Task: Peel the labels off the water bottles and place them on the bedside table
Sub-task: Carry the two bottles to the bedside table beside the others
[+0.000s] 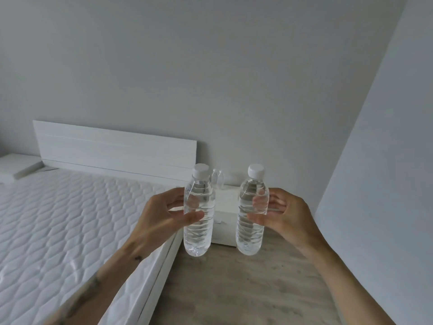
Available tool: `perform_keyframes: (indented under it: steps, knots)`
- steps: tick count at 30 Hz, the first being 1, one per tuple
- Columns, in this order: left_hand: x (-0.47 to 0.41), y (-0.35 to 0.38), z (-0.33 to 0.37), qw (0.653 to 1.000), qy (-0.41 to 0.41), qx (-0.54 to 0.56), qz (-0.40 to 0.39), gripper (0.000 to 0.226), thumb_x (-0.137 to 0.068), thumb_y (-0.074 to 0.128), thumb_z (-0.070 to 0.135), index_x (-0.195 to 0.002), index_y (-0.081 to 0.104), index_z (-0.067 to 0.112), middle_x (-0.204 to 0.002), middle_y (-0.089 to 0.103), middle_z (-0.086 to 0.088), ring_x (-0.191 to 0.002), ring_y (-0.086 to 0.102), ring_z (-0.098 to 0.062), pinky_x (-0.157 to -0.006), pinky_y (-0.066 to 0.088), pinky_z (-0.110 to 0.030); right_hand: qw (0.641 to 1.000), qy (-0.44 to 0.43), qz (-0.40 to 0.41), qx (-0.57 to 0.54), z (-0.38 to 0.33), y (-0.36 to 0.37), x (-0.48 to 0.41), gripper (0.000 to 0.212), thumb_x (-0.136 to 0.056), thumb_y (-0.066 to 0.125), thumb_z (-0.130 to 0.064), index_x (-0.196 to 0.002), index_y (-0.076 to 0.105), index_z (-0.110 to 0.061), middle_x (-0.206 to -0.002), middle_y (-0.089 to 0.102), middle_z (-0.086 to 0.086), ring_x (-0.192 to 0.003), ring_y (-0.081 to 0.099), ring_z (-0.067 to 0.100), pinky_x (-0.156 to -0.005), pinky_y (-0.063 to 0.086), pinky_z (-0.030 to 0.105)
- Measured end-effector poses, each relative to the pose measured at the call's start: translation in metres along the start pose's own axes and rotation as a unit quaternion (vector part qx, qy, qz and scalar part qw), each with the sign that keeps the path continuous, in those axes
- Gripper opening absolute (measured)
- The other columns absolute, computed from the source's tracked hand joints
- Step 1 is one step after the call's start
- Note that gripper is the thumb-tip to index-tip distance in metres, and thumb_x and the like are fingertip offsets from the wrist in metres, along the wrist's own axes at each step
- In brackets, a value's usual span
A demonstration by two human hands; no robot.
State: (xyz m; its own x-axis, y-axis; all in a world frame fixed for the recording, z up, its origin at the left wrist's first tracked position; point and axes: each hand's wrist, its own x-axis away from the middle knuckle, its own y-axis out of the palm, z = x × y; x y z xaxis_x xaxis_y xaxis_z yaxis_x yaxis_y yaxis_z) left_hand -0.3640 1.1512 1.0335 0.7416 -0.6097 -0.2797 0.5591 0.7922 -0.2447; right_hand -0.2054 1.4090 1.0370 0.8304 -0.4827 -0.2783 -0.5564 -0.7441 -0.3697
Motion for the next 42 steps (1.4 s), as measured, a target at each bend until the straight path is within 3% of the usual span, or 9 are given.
perform_keyframes:
  steps: [8,13,18,24,28,31,35,39,42]
  knots:
    - [-0.215,-0.032,-0.097,1.0,0.012,-0.003,-0.023,0.046,-0.078,0.095,0.015,-0.121,0.078,0.021,-0.115,0.083,0.009,-0.114,0.076,-0.008,-0.106,0.057,-0.04,0.999,0.025,0.024,0.019,0.074,0.049,-0.201,0.055,-0.064,0.101,-0.027,-0.113,0.075,-0.025,-0.106,0.082,-0.007,-0.103,0.077,0.007,-0.094,0.061,0.027]
    - [-0.344,-0.044,-0.142,0.998,0.001,-0.002,-0.059,0.049,-0.077,0.095,0.019,-0.123,0.077,0.021,-0.116,0.083,0.008,-0.117,0.075,-0.008,-0.109,0.056,-0.044,0.998,0.049,0.04,0.016,0.106,0.067,-0.318,0.058,-0.059,0.101,-0.036,-0.111,0.075,-0.03,-0.107,0.081,-0.012,-0.102,0.077,0.002,-0.091,0.06,0.019]
    - [-0.459,-0.044,-0.193,0.998,-0.002,0.004,-0.057,0.058,-0.067,0.09,0.042,-0.12,0.075,0.024,-0.117,0.081,0.007,-0.119,0.073,-0.01,-0.107,0.056,-0.04,0.996,0.068,0.055,0.01,0.159,0.078,-0.434,0.068,-0.051,0.102,-0.046,-0.112,0.073,-0.031,-0.113,0.078,-0.015,-0.098,0.078,0.004,-0.08,0.06,0.02]
    - [-0.585,-0.03,-0.262,0.997,-0.036,-0.019,-0.062,0.044,-0.083,0.09,0.005,-0.121,0.071,0.018,-0.117,0.08,0.003,-0.119,0.072,-0.014,-0.112,0.054,-0.045,0.997,0.072,0.026,0.02,0.232,0.085,-0.563,0.071,-0.057,0.101,-0.039,-0.12,0.07,-0.031,-0.119,0.074,-0.012,-0.101,0.073,-0.005,-0.08,0.057,0.012]
    - [-0.66,-0.021,-0.3,0.996,-0.048,-0.03,-0.074,0.048,-0.083,0.091,0.008,-0.124,0.07,0.02,-0.12,0.079,0.006,-0.121,0.072,-0.013,-0.113,0.054,-0.043,0.996,0.085,0.018,0.019,0.272,0.089,-0.638,0.062,-0.061,0.103,-0.025,-0.112,0.068,-0.037,-0.118,0.073,-0.011,-0.101,0.07,-0.011,-0.08,0.053,0.006]
    - [-0.708,-0.016,-0.329,0.995,-0.061,-0.033,-0.073,0.051,-0.082,0.092,0.01,-0.126,0.07,0.021,-0.121,0.079,0.005,-0.12,0.073,-0.016,-0.114,0.053,-0.046,0.994,0.102,0.024,0.036,0.3,0.093,-0.682,0.061,-0.06,0.102,-0.031,-0.109,0.066,-0.041,-0.116,0.072,-0.017,-0.1,0.067,-0.016,-0.077,0.051,0.003]
    - [-0.768,-0.007,-0.375,0.992,-0.082,-0.042,-0.085,0.055,-0.081,0.093,0.012,-0.129,0.069,0.021,-0.123,0.079,0.006,-0.119,0.075,-0.015,-0.11,0.056,-0.047,0.99,0.129,0.032,0.058,0.342,0.103,-0.732,0.068,-0.061,0.101,-0.037,-0.12,0.069,-0.03,-0.115,0.073,-0.015,-0.101,0.066,-0.014,-0.077,0.053,0.006]
    - [-0.815,0.003,-0.422,0.989,-0.079,-0.089,-0.09,0.055,-0.08,0.093,0.021,-0.122,0.067,0.045,-0.112,0.076,0.027,-0.106,0.067,0.006,-0.092,0.053,-0.024,0.984,0.159,0.05,0.055,0.384,0.122,-0.768,0.067,-0.062,0.102,-0.029,-0.118,0.066,-0.031,-0.115,0.073,-0.014,-0.098,0.066,-0.018,-0.076,0.052,0.003]
    - [-0.848,0.011,-0.466,0.987,-0.106,-0.083,-0.091,0.056,-0.078,0.094,0.019,-0.123,0.069,0.039,-0.112,0.077,0.015,-0.103,0.069,-0.011,-0.086,0.054,-0.031,0.981,0.18,0.053,0.048,0.422,0.139,-0.794,0.066,-0.062,0.102,-0.025,-0.118,0.067,-0.029,-0.116,0.073,-0.011,-0.1,0.066,-0.016,-0.077,0.052,0.003]
